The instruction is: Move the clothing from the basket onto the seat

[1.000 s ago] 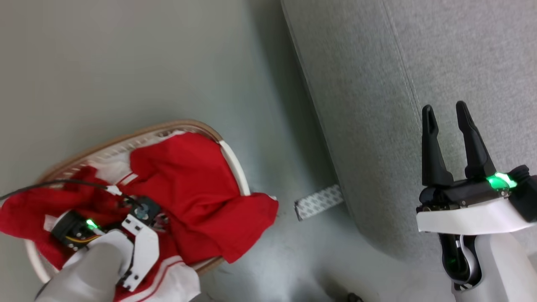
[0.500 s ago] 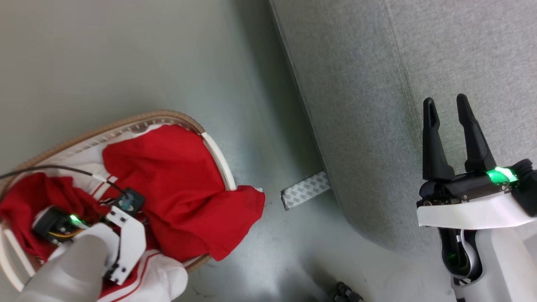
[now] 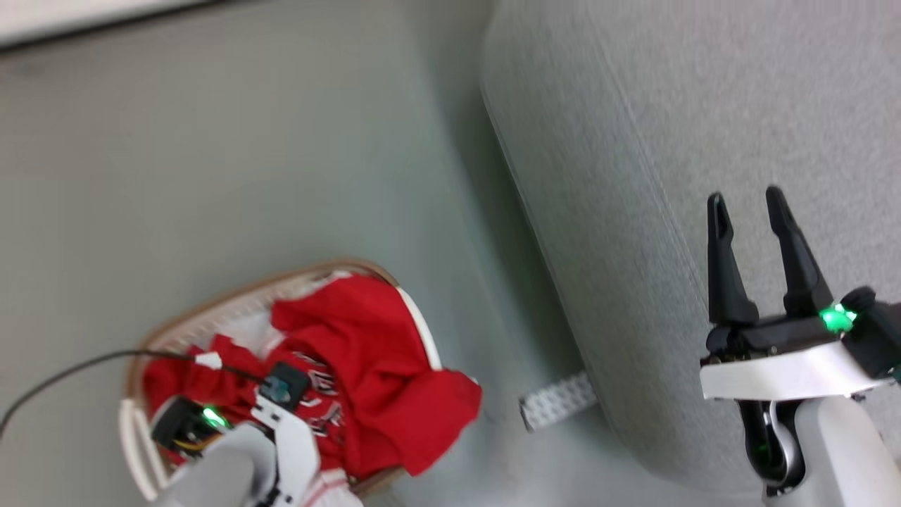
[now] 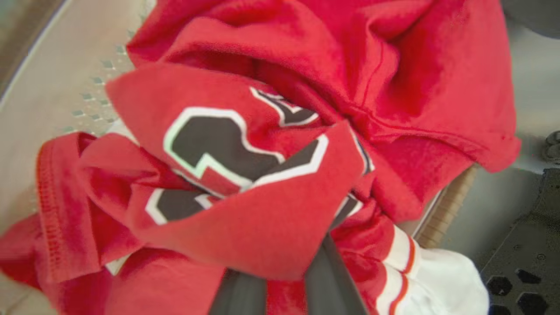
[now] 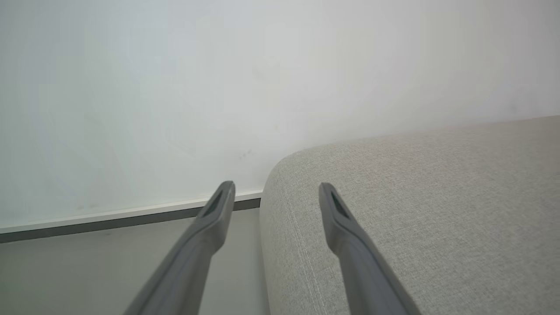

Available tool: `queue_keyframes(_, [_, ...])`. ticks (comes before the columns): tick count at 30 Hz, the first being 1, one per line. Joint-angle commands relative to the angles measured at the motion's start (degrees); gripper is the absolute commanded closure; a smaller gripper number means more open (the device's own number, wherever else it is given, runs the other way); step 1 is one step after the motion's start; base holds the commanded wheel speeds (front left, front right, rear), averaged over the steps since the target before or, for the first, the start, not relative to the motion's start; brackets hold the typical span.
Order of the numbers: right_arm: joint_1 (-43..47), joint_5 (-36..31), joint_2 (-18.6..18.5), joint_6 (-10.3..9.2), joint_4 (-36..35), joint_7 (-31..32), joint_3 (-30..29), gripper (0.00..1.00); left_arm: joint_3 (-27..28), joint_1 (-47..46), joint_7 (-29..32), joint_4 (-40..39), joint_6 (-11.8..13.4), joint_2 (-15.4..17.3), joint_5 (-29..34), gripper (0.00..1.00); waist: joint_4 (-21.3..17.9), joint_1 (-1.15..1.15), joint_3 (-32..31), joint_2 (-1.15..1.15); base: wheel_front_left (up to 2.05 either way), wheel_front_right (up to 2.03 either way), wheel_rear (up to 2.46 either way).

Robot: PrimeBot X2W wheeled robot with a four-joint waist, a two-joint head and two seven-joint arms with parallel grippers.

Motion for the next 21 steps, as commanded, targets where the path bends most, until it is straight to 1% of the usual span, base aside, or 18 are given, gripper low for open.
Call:
queue_keyframes(1, [1.5, -0.9, -0.1, -0.12, 0.8, 0.1, -0.5, 0.0, 0.5, 1.7, -1.8, -0.2, 0.1, -1.1, -2.0, 1.0, 4.7, 0.0, -7.5, 0.0, 0.0, 0.0, 0.0])
queue_keyframes(6, [3.7, -2.8, -0.2, -0.12, 2.4, 0.1, -0.5, 0.0, 1.1, 4.8, -6.0, -0.7, 0.1, -3.5, -5.8, 1.0, 9.1, 0.0, -14.5, 0.0, 0.0, 0.0, 0.0])
queue_keyframes(9, [5.1, -3.3, -1.0, -0.12, 3.0, 0.0, -0.8, 0.0, 1.5, 6.5, -8.4, -1.2, 0.1, -4.5, -7.6, 1.0, 12.1, 0.0, -18.4, 0.0, 0.0, 0.0, 0.0])
queue_keyframes(15, [7.3, -2.9, -2.2, -0.12, 3.9, 0.1, -0.4, 0.0, 2.5, 8.8, -11.4, -4.9, 0.1, -5.6, -11.5, 1.0, 16.7, 0.0, -23.5, 0.0, 0.0, 0.0, 0.0])
queue_keyframes(19, [8.6, -2.5, -1.9, -0.12, 4.4, 0.1, -0.2, 0.0, 3.4, 8.8, -11.8, -8.8, 0.1, -5.0, -13.3, 1.0, 19.1, 0.0, -25.7, 0.0, 0.0, 0.0, 0.0])
queue_keyframes(21, [9.0, -2.2, -1.7, -0.12, 4.7, 0.1, 0.2, 0.0, 5.1, 8.6, -11.9, -12.3, 0.1, -4.5, -13.5, 1.0, 20.0, 0.0, -26.8, 0.0, 0.0, 0.0, 0.0])
